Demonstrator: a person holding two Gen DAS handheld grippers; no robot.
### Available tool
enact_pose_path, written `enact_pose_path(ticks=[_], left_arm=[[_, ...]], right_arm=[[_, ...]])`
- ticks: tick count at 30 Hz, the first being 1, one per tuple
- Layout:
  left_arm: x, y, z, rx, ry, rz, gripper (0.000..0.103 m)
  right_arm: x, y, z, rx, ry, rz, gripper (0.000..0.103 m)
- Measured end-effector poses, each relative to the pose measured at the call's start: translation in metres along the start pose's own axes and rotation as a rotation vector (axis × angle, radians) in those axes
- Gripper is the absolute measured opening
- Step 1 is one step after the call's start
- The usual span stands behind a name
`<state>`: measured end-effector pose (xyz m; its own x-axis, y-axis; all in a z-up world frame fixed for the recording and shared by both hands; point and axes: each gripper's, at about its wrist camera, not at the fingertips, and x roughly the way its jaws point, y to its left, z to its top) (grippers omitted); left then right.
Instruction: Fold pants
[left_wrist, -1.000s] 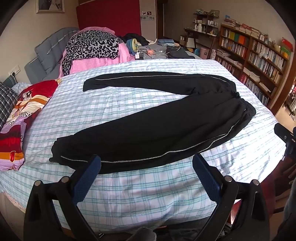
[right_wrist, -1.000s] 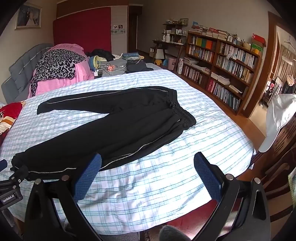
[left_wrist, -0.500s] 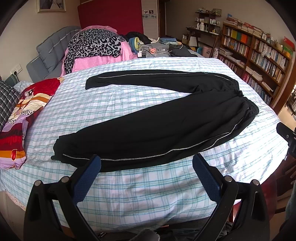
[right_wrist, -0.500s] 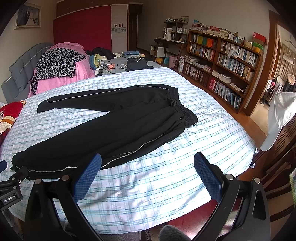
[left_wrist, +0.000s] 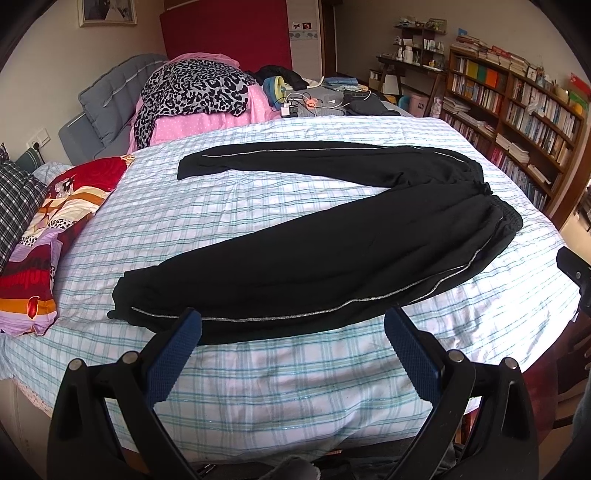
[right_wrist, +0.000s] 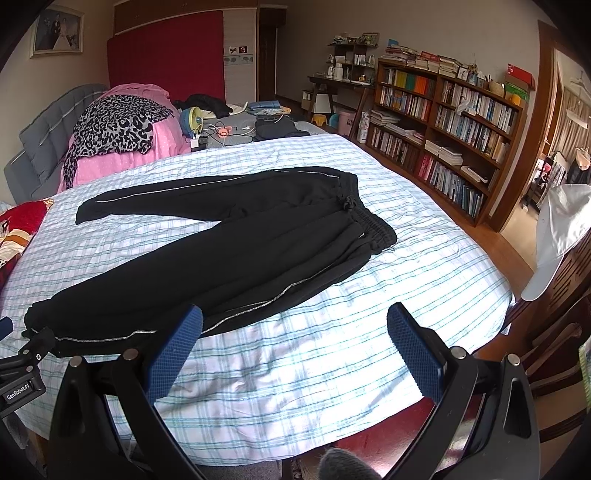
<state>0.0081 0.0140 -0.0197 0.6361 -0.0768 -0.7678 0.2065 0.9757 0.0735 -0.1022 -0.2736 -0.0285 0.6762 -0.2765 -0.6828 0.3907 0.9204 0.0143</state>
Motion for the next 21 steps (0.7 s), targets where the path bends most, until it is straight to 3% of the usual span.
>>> enact_pose_path(ticks=[21], left_arm=[[0.011, 0.004, -0.002, 0.002, -0.014, 0.052, 0.098]], right_arm=[[0.01, 0.002, -0.004, -0.005, -0.006, 0.044, 0.101]])
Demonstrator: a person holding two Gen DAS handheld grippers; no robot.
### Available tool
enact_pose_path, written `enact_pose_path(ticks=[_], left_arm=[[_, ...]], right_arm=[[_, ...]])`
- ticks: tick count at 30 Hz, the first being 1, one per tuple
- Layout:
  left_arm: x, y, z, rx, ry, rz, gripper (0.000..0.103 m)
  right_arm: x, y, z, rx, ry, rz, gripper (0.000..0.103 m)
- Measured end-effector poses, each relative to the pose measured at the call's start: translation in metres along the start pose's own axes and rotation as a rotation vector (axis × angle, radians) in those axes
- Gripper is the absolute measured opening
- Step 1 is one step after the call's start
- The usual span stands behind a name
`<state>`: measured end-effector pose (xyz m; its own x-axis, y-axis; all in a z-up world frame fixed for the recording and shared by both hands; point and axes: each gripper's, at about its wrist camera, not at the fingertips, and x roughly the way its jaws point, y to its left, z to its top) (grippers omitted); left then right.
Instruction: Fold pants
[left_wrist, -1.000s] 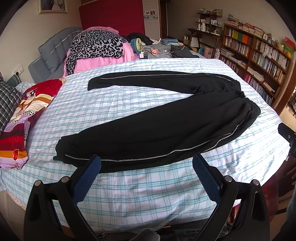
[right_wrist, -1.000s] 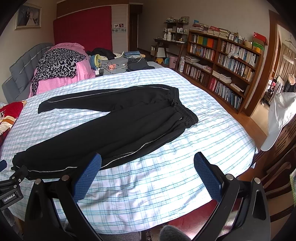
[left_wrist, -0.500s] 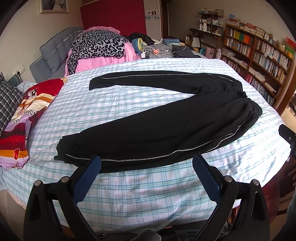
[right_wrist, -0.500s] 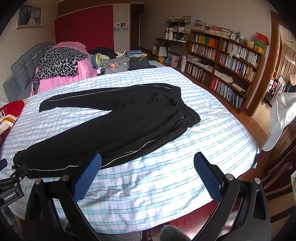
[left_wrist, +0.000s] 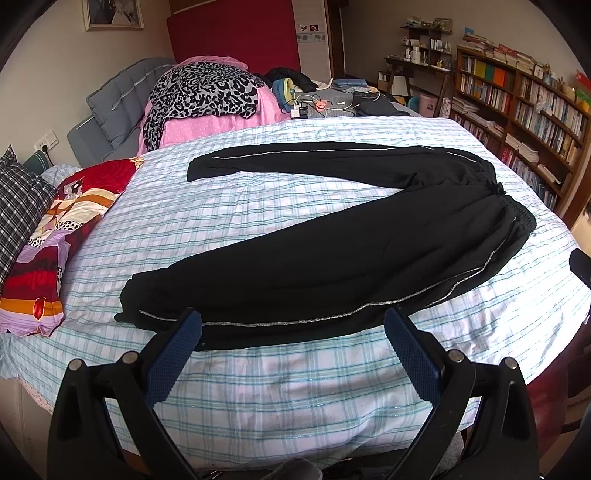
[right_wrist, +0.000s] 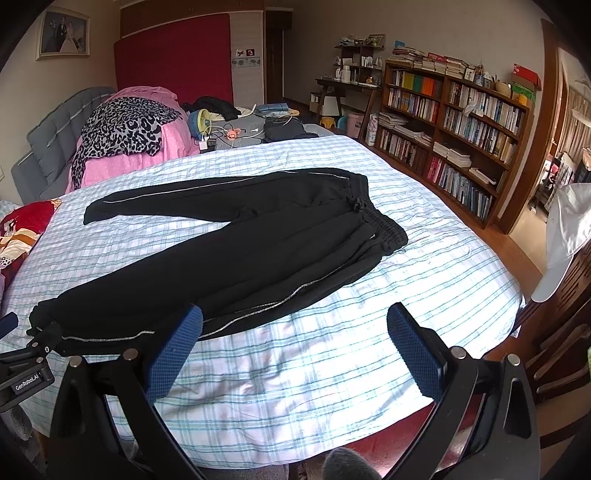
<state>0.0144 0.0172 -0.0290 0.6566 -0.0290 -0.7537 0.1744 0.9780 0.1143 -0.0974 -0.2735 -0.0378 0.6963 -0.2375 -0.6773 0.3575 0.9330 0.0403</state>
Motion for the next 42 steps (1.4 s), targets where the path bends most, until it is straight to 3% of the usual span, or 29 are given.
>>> enact_pose_path(ticks=[22, 36, 42], left_arm=[[0.041, 0.016, 0.002, -0.032, 0.072, 0.058, 0.098], [0.04, 0.012, 0.005, 0.0, 0.036, 0.061, 0.098], [0.059, 0.027, 0.006, -0.025, 0.064, 0.07, 0.098]], right_arm=[[0.034, -0.004, -0.004, 0.01, 0.059, 0.015, 0.101], [0.039, -0.007, -0.008, 0.02, 0.03, 0.03, 0.101], [0.062, -0.025, -0.011, 0.077, 0.067, 0.001, 0.101]])
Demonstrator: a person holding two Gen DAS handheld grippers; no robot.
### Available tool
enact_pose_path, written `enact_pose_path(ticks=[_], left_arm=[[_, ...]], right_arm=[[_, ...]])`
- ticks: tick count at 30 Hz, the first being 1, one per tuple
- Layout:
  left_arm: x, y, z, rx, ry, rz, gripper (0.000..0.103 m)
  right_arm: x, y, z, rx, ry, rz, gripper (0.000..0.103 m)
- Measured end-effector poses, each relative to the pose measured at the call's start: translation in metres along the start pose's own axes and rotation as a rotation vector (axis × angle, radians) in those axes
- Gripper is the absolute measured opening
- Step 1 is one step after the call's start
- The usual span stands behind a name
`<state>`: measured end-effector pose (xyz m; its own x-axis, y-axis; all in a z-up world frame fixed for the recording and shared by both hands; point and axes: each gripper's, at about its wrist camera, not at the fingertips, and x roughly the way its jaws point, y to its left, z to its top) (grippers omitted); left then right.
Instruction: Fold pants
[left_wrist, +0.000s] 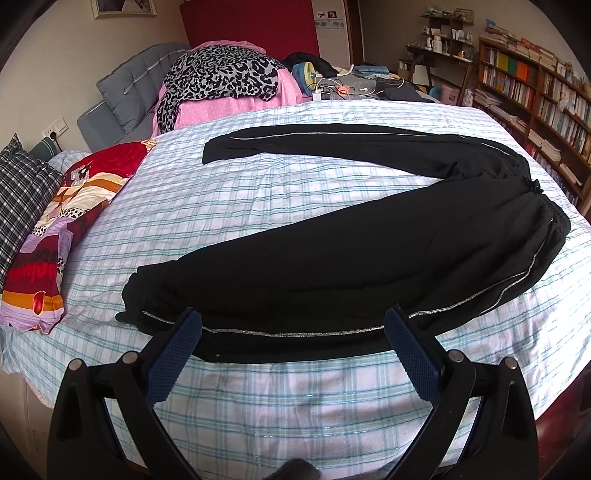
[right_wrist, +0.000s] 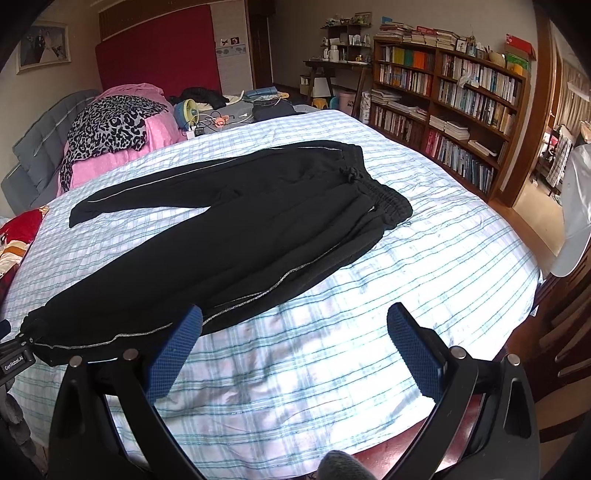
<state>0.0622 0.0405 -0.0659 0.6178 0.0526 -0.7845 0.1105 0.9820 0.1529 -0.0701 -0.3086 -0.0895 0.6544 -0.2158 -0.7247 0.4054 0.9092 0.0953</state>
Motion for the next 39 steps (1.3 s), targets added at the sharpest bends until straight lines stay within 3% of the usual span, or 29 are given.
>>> enact_pose_path(ticks=[13, 21, 30, 33, 35, 39], left_arm=[[0.041, 0.0, 0.007, 0.009, 0.066, 0.002, 0.098], [0.072, -0.002, 0.012, 0.017, 0.105, 0.003, 0.098], [0.132, 0.004, 0.011, -0.006, 0.201, -0.026, 0.098], [0.15, 0.003, 0.007, -0.003, 0.231, -0.033, 0.098], [0.16, 0.003, 0.005, -0.004, 0.24, -0.045, 0.098], [0.17, 0.007, 0.003, -0.008, 0.24, -0.077, 0.098]], right_arm=[[0.051, -0.012, -0.01, 0.004, 0.082, -0.044, 0.101], [0.112, 0.004, -0.007, -0.093, 0.147, -0.082, 0.101], [0.169, 0.003, -0.018, -0.094, 0.267, -0.076, 0.101], [0.181, -0.011, -0.027, -0.034, 0.317, -0.037, 0.101], [0.182, -0.02, -0.032, -0.007, 0.305, 0.014, 0.101], [0.184, -0.023, -0.036, -0.088, 0.314, 0.064, 0.101]])
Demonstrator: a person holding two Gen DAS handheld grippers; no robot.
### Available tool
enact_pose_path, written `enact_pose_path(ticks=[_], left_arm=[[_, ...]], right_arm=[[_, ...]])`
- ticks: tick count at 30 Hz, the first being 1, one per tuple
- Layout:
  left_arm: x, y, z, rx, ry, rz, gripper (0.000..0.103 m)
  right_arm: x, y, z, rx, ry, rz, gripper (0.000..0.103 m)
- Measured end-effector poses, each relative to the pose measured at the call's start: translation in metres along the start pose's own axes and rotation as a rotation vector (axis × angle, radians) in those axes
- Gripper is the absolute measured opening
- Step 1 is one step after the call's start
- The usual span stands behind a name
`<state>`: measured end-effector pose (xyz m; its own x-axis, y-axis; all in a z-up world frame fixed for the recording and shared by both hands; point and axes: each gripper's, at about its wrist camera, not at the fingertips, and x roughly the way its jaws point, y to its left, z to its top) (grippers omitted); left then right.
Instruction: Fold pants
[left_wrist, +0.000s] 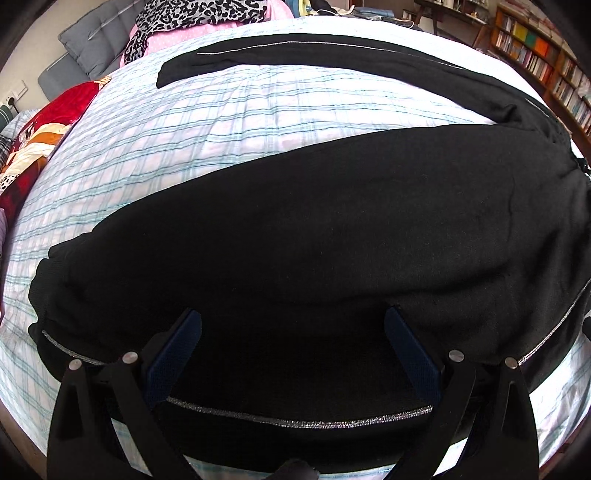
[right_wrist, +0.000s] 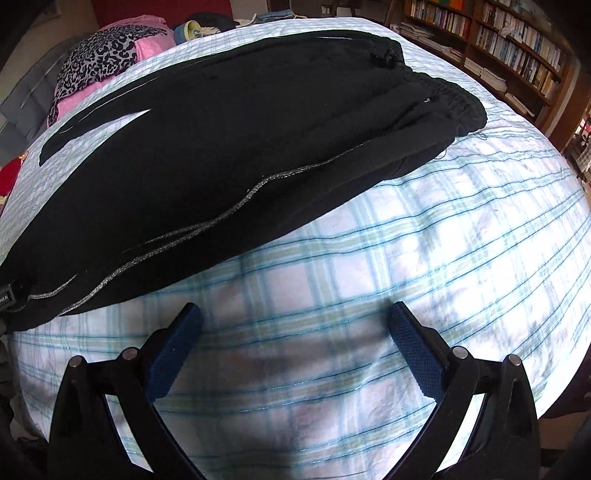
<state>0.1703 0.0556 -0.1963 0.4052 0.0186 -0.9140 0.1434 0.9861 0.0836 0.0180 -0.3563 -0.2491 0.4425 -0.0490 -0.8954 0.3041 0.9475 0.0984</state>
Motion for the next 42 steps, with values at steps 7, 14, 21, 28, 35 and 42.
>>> enact_pose_path(ticks=[7, 14, 21, 28, 35, 42], left_arm=[[0.007, 0.005, 0.003, 0.002, 0.003, -0.032, 0.098], [0.001, 0.007, 0.015, 0.012, -0.044, 0.023, 0.098], [0.013, 0.015, 0.026, -0.002, -0.02, 0.051, 0.098], [0.017, 0.012, 0.024, 0.017, -0.021, 0.064, 0.098], [0.006, 0.01, 0.02, 0.042, -0.022, 0.063, 0.098], [0.012, 0.026, -0.002, 0.03, -0.045, 0.037, 0.098]], right_arm=[[-0.023, -0.049, 0.039, 0.129, -0.063, 0.013, 0.101], [-0.011, -0.119, 0.101, 0.317, -0.122, -0.062, 0.101], [0.021, -0.172, 0.14, 0.452, -0.102, -0.061, 0.078], [0.03, -0.177, 0.152, 0.429, -0.105, -0.031, 0.038], [0.001, -0.178, 0.134, 0.451, -0.158, -0.086, 0.015], [0.018, -0.181, 0.119, 0.449, -0.11, -0.138, 0.015]])
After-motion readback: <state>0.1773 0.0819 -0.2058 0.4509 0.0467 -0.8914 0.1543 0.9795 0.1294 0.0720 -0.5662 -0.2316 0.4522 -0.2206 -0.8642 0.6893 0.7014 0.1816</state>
